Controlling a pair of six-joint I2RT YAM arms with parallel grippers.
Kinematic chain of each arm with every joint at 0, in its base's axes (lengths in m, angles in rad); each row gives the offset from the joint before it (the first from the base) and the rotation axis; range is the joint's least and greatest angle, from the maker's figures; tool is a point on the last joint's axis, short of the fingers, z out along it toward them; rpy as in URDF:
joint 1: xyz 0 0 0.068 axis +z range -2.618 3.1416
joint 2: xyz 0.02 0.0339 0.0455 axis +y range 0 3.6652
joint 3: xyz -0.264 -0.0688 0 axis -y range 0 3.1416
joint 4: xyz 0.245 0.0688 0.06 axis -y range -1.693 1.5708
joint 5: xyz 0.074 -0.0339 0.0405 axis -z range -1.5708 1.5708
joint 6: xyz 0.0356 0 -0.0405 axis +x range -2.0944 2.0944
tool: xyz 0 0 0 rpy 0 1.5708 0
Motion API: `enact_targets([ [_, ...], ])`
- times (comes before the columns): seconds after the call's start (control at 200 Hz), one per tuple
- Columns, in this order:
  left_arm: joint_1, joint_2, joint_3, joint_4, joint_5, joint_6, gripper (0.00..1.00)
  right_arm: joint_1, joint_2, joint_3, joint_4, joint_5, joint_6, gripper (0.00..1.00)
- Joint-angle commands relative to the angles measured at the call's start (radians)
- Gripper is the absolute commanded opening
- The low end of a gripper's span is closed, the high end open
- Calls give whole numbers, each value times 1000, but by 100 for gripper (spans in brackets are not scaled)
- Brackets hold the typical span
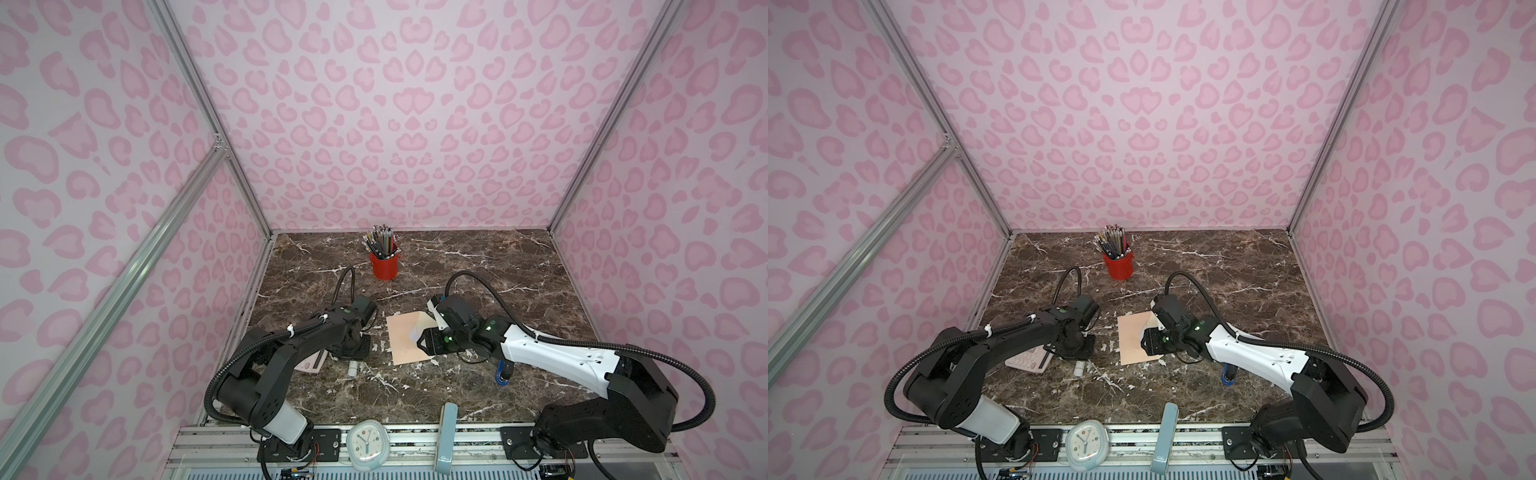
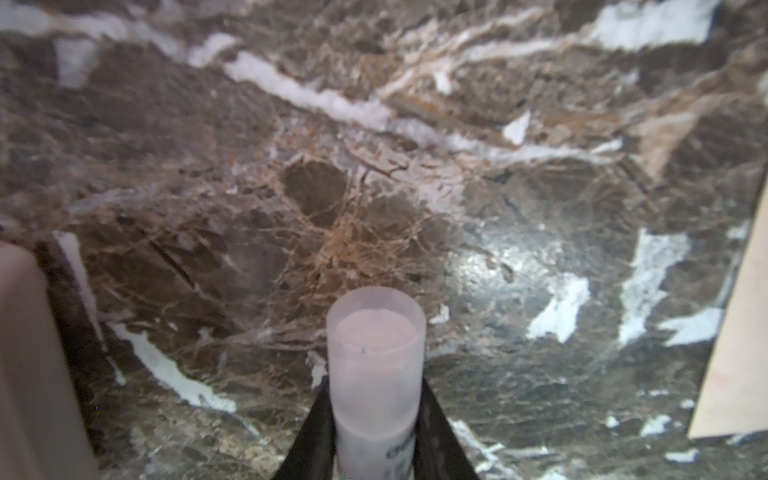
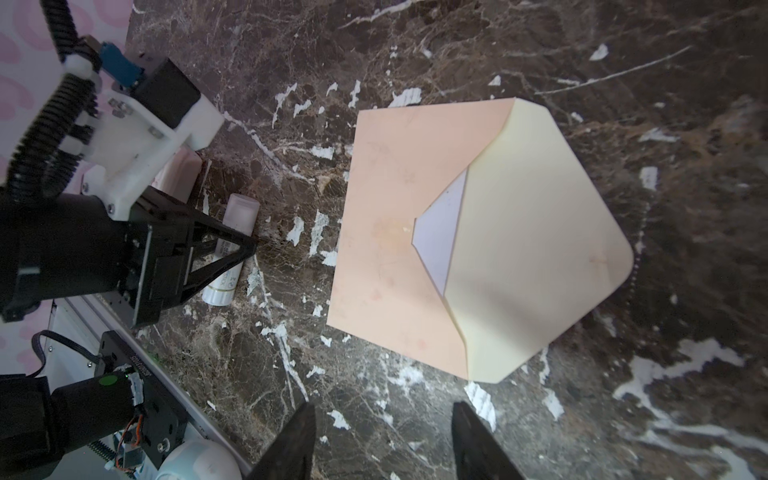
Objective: Place the letter into the envelope and seal it
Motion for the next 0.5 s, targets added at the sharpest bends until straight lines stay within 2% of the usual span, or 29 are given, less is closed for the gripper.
enact_targets([
  [0.0,-20,29,-23,-20,43,7,22,-3,-12,-6,20,-2,-6,55],
  [0.295,-145,-220,95,5,-58,24,22,-9,-116,35,-12,11,-1,54],
  [0.495,-247,-415,82,233,-27,60,22,-23,-238,97,-7,31,7,56],
])
